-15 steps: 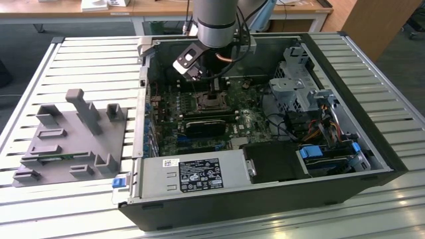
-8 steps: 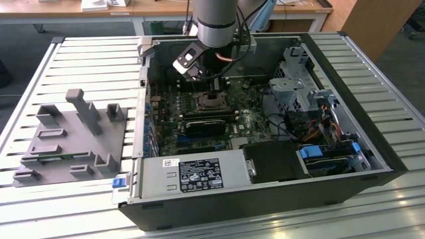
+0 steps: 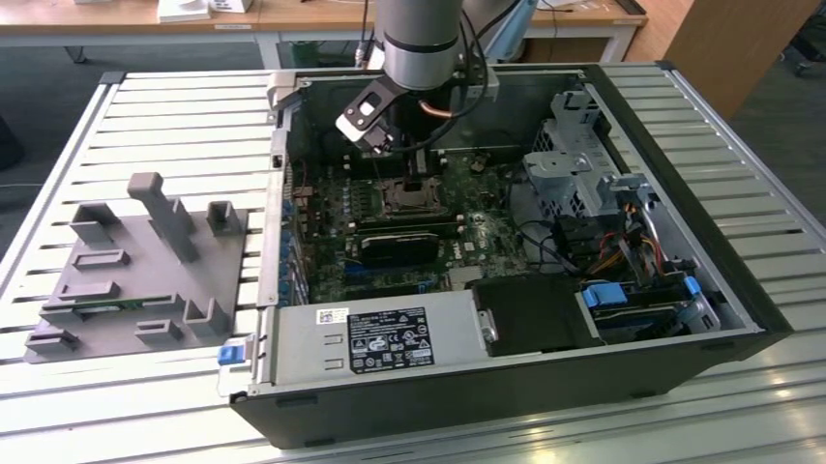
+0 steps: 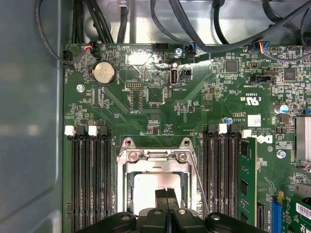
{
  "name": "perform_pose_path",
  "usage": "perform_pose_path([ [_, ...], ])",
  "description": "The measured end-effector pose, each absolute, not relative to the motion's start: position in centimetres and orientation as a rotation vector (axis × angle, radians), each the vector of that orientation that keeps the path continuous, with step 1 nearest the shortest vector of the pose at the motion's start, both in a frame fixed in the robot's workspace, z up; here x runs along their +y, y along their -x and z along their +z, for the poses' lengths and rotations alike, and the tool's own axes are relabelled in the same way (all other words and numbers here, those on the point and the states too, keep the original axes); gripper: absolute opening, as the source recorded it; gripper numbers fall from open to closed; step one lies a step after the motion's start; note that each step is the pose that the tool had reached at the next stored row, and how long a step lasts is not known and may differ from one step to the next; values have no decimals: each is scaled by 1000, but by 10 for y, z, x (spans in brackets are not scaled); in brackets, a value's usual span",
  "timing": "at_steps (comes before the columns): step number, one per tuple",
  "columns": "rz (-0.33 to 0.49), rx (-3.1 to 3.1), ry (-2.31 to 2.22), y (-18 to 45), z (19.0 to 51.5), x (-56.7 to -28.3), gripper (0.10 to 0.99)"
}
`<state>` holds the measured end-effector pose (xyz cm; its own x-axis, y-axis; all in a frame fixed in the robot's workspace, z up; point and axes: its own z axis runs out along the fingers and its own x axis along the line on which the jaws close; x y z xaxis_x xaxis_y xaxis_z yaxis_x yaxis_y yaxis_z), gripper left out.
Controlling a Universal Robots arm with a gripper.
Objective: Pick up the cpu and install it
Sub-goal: 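Install the first cpu locking lever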
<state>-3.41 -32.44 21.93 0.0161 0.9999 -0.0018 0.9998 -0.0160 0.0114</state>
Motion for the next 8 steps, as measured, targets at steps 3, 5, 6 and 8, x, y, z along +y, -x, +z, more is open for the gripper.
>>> perform_pose_path([
  [3, 10, 2197, -2232, 34, 220, -324, 106],
  [5, 10, 2197, -2232, 34, 221, -324, 106],
  [6, 10, 2197, -2232, 34, 222, -324, 106],
  [8, 10, 2197, -2232, 34, 222, -324, 106],
])
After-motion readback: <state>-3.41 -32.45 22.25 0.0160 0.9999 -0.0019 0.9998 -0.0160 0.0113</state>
